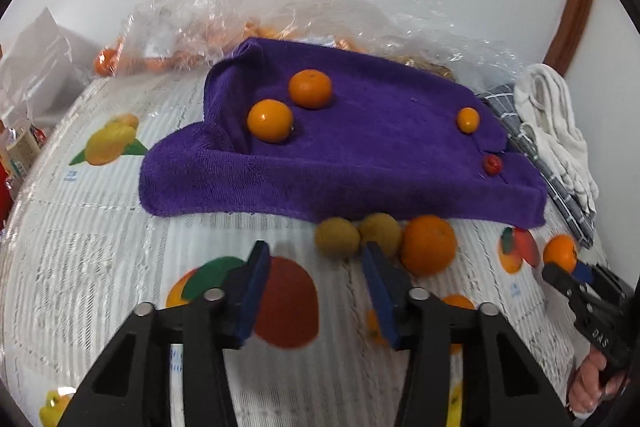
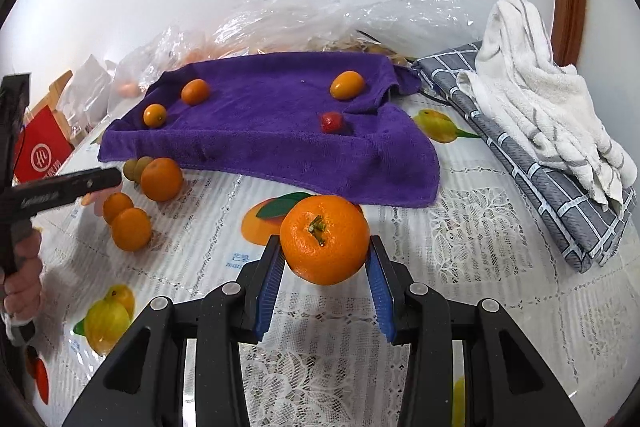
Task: Organize fruits
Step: 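Grasp a large orange with the right gripper while the left gripper approaches a small yellow fruit, then close the left gripper on the small yellow-green fruit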
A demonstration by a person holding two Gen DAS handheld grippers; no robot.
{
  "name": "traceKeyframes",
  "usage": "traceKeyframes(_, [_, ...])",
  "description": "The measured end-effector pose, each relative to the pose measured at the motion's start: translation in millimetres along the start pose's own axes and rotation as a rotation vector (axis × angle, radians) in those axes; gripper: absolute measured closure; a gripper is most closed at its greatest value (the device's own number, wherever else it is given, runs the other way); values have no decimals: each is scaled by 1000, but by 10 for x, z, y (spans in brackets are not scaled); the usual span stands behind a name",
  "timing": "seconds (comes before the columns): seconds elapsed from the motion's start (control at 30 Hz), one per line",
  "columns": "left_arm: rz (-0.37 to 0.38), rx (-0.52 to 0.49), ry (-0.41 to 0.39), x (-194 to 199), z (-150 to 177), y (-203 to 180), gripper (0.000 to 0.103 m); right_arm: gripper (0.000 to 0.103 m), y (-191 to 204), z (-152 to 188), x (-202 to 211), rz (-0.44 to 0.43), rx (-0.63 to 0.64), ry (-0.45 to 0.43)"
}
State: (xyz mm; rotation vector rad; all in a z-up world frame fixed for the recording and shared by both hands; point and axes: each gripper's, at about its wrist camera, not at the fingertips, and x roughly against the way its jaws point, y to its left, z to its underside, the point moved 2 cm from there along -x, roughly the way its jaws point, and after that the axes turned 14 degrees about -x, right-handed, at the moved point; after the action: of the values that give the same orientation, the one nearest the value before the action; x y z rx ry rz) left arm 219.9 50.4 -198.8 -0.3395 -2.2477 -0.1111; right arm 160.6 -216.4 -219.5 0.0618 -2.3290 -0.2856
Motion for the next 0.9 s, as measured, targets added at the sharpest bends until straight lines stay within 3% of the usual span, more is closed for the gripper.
traceKeyframes(0.13, [47,6,-21,-73,-41,15,72,62,-42,-11,-17,-15,-26,10])
traceKeyframes(0.3, [43,-48,-7,-148,-63,-76,81,62,-85,-14,-35,-22,-51,20])
traceKeyframes(0.6, [-5,-43,-19,-40,-6,36,81,62,-35,4,-97,-16,-38,45])
traceKeyframes(0.8, [22,15,-12,-50,14,161,81,62,-44,13,-131,2,-40,61])
traceKeyframes(0.9, [20,4,-18,-60,14,136,75,61,-20,20,-141,16,-24,64])
